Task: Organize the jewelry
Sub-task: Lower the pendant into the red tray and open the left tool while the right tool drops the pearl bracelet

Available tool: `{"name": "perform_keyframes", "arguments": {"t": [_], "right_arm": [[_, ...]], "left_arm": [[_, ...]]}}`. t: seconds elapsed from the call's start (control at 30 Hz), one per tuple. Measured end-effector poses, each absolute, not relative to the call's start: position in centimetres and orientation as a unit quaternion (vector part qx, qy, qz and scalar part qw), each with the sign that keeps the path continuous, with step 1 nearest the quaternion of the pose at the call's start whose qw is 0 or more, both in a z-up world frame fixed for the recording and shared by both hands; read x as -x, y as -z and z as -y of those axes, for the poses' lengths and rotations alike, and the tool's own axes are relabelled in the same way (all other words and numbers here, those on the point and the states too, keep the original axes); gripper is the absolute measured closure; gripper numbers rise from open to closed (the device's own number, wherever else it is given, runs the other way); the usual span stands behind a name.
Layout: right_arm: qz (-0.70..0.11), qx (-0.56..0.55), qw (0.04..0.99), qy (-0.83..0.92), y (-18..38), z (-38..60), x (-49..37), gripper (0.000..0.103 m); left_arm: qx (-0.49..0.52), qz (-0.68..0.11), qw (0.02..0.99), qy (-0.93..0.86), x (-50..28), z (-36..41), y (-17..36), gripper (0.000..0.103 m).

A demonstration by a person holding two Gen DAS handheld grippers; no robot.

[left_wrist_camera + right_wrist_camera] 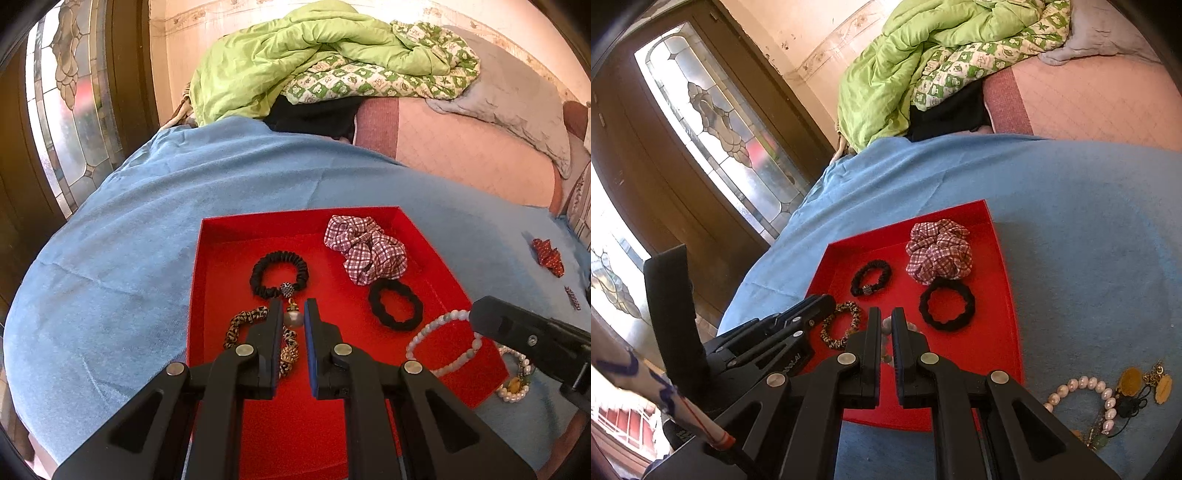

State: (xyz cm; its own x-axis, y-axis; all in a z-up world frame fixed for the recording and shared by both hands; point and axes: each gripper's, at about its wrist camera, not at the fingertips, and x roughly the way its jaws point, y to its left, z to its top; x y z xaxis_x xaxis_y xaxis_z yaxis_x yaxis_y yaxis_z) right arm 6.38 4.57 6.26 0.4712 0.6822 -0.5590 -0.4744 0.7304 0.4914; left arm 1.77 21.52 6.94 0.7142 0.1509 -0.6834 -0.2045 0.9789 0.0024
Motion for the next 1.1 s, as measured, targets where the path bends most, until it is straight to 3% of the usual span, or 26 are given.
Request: {"name": "perform_keyframes", "arguments": {"t": [1.1], "right_arm": [[-0.397,-0.126,0.839,-0.35,-5.1,-5.8,-6.3,0.096]], "left_arm": [[-0.018,-0.369,0.916,-0.155,-1.6,-21.6,-6.2,0.092]]}}
